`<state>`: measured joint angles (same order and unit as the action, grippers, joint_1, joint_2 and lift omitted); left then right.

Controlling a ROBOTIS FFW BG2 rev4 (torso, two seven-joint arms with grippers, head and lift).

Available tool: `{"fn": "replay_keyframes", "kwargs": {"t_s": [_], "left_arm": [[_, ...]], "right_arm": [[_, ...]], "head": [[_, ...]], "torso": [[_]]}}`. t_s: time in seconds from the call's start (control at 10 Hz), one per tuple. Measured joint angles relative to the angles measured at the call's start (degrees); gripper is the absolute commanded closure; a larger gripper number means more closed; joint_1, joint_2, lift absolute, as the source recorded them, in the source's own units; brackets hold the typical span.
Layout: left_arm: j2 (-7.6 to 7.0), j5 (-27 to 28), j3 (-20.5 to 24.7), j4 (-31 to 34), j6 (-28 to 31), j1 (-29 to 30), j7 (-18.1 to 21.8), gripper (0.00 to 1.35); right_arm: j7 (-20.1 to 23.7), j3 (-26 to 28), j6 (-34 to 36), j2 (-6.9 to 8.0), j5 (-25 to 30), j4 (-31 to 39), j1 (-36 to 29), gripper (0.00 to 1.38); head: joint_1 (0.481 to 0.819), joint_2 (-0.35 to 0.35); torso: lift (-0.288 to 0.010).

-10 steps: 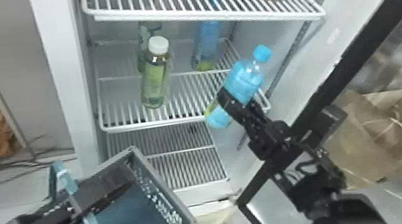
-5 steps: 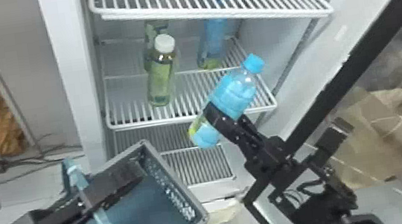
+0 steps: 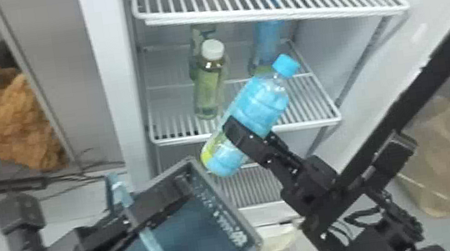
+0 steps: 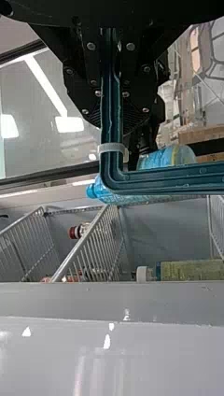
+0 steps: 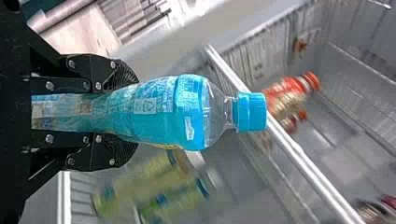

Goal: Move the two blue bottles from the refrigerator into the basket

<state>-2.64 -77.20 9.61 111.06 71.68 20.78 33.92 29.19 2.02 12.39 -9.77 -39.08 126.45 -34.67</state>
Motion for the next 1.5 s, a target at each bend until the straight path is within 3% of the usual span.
{"fn": "replay_keyframes", "kwargs": {"t_s": [0.3,0.4,0.6,0.7,0.9,1.1,1.5], "left_arm": [[0.0,-0.14,-0.54,-0.43,-0.13,-0.77,0.0,1.19],[0.0,-0.18,-0.58,-0.46,-0.21,-0.99,0.0,1.19],[0.0,-0.26,-0.52,-0.46,-0.27,-1.32,0.0,1.19],[0.0,-0.27,-0.47,-0.46,-0.36,-1.4,0.0,1.19],[0.0,-0.28,-0.37,-0.46,-0.39,-1.53,0.01,1.19],[0.0,-0.31,-0.44,-0.45,-0.37,-1.5,0.0,1.19],[-0.1,-0.38,-0.47,-0.46,-0.25,-1.3,0.0,1.19]], "right_arm": [[2.53,-2.91,6.59,-1.44,-1.24,0.0,1.34,1.26],[2.95,-3.01,8.6,-1.54,-1.11,-0.08,1.57,1.11],[4.29,-2.87,15.74,-1.75,-0.04,0.38,1.94,0.22],[4.54,-2.97,17.9,-1.96,1.07,0.74,2.23,0.04],[4.63,-3.12,18.49,-2.08,1.35,1.08,2.55,0.16],[4.74,-2.75,16.15,-1.95,0.86,0.89,2.5,0.17],[3.87,2.46,2.46,0.01,1.21,-1.09,1.91,0.17]], "head": [[0.695,-0.114],[0.695,-0.108],[0.695,-0.083],[0.695,-0.071],[0.695,-0.065],[0.695,-0.072],[0.695,-0.172]], "torso": [[-0.216],[-0.216],[-0.216],[-0.216],[-0.216],[-0.216],[-0.216]]}}
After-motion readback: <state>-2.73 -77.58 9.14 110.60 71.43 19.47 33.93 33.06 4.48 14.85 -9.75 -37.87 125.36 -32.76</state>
